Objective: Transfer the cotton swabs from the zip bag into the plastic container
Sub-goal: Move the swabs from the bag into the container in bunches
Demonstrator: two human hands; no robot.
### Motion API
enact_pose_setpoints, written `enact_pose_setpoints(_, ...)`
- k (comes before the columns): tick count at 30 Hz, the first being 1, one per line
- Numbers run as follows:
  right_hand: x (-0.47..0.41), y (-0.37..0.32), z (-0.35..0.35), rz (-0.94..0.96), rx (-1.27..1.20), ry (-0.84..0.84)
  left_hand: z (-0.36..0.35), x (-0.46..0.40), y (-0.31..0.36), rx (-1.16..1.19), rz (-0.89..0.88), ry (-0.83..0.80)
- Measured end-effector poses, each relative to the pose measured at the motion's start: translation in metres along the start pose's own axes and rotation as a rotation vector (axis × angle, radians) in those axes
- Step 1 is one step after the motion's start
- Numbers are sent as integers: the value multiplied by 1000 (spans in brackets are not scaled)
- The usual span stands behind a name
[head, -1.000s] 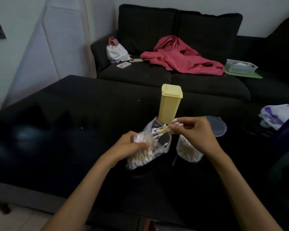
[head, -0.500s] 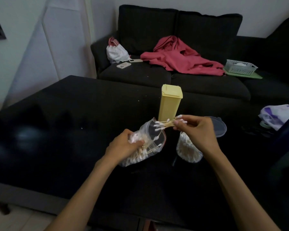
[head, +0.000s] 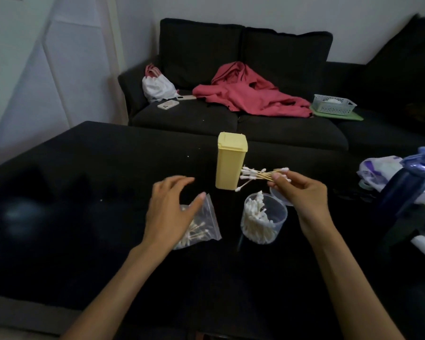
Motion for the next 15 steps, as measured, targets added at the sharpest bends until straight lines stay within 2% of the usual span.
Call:
enact_pose_setpoints(2,-1,4,4,-53,-60,23,-11,-8,25,358,72,-47)
enact_pose_setpoints(4,-3,8,7,-110,-106,32,-25,-14,50,636,271,-204)
enact_pose_setpoints(7,-4,13,10,-171,-169,55,-41,-16,75,805,497,-375)
enact_pose_setpoints(9,-4,12,14,-183,-198,71,-50,-19,85,889,548,-344)
enact_pose_setpoints(11,-4,11,18,-194,-188,89,-55,-21,89,947,596,-238)
enact_pose_setpoints(15,-5,11,24,-207,-144,121,-63,-23,92,934,624,-88)
Point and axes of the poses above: each hand's wrist, its own x-axis away from the middle knuckle, its own z-axis out of the back of the hand, y = z × x, the point moved 3 cm from there along -x, towards the middle knuckle, and after that the axes turned 8 degrees about -z, right-handed, at the moved point
